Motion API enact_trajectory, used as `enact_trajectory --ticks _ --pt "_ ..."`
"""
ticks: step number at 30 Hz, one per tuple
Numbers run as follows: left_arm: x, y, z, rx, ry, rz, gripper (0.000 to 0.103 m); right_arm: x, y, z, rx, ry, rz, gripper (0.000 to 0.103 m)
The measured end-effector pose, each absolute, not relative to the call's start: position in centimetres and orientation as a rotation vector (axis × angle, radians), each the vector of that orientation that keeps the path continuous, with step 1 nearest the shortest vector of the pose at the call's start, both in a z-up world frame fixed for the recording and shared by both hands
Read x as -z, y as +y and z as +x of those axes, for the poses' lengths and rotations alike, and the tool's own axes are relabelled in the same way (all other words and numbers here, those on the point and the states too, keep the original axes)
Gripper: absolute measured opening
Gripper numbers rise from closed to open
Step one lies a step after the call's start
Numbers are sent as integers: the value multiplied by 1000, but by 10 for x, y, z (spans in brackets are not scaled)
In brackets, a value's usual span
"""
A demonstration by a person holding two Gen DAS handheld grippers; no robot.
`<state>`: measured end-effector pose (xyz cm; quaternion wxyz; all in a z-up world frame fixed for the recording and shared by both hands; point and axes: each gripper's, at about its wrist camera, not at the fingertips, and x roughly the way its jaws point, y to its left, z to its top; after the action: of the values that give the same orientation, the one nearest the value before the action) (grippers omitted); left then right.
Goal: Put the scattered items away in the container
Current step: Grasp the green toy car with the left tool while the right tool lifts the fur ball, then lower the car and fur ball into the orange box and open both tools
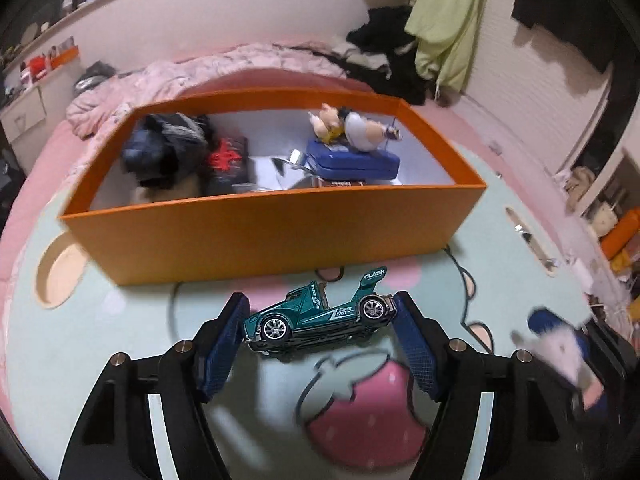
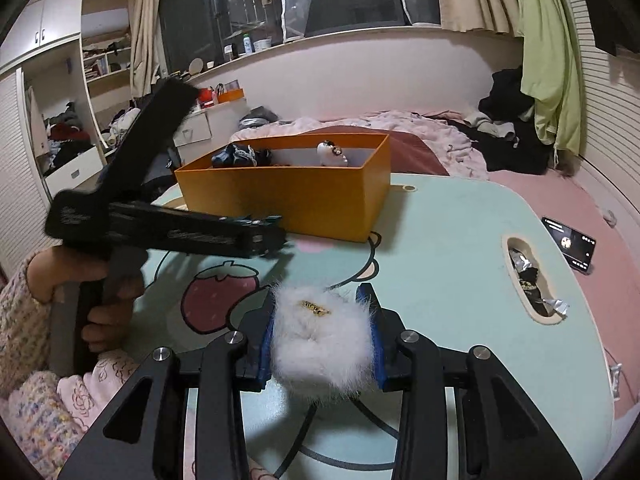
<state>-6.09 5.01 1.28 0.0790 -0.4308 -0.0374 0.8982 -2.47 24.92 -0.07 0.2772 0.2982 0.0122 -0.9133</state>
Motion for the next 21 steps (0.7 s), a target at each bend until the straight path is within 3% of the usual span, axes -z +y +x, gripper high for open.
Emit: enact_trajectory --ticks 5,12,19,21 --pt "-52 22 -51 -2747 -175 -1177 72 -22 243 -33 2444 32 770 38" --pt "-84 -5 -123 -2796 -223 -1192 72 -73 193 -95 2424 79 773 38" --pt "-55 -30 -165 -2760 -418 -1320 73 -66 158 -196 2273 -130 1002 41" --pt "-54 -34 -157 -2740 -473 -1239 80 -55 157 -212 2207 -218 1069 48"
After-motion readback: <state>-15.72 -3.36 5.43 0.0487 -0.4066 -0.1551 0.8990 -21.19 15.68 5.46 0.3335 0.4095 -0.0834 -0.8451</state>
